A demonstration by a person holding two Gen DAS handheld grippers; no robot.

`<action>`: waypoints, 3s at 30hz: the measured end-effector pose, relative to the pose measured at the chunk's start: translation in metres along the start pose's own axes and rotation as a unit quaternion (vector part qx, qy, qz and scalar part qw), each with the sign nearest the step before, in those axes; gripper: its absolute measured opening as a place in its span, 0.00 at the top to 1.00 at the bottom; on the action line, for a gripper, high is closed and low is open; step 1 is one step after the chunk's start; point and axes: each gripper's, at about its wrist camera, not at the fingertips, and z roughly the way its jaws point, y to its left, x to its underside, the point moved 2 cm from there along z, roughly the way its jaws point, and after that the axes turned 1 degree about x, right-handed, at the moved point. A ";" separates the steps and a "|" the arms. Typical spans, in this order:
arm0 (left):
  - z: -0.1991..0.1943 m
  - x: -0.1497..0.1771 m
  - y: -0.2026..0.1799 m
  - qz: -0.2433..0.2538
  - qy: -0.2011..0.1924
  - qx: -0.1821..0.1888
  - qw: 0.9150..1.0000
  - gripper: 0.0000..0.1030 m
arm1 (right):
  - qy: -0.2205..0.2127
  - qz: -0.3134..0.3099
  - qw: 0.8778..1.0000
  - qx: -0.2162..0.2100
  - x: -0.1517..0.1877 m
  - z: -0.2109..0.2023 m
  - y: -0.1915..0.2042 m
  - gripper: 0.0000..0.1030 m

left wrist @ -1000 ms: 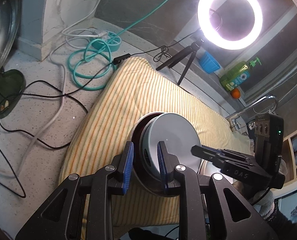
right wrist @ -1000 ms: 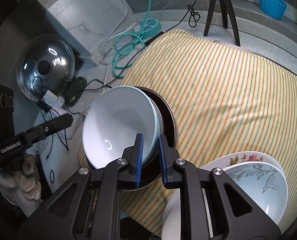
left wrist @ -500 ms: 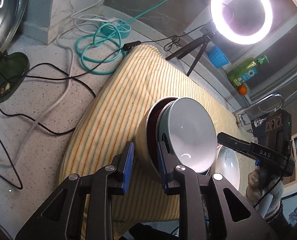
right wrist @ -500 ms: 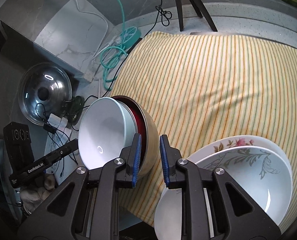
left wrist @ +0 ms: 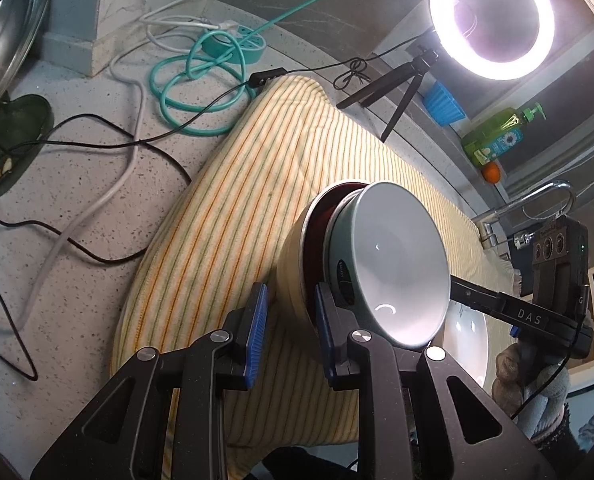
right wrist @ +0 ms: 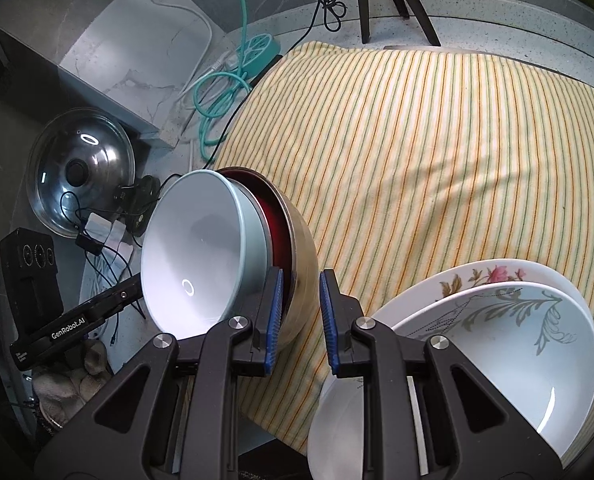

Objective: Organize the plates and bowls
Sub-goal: 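Lower the pale blue bowl into the red bowl with both tools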

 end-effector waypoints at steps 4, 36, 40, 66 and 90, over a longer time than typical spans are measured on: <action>0.003 -0.001 0.001 -0.005 0.004 0.007 1.000 0.80 | 0.006 0.001 1.000 -0.002 0.001 0.006 0.000 0.81; -0.016 -0.001 -0.029 0.029 -0.020 0.026 0.999 0.90 | -0.031 -0.013 0.999 0.002 0.006 -0.040 0.006 0.86; -0.023 -0.003 -0.045 0.043 -0.029 0.038 0.998 0.90 | -0.045 -0.007 0.999 0.002 0.010 -0.060 0.001 0.86; 0.012 0.016 -0.145 0.121 0.011 0.096 0.988 0.87 | -0.107 0.067 0.991 0.045 0.043 -0.148 -0.081 0.85; 0.030 0.057 -0.167 0.134 0.068 0.087 0.985 0.86 | -0.082 0.092 0.991 0.047 0.092 -0.148 -0.112 0.85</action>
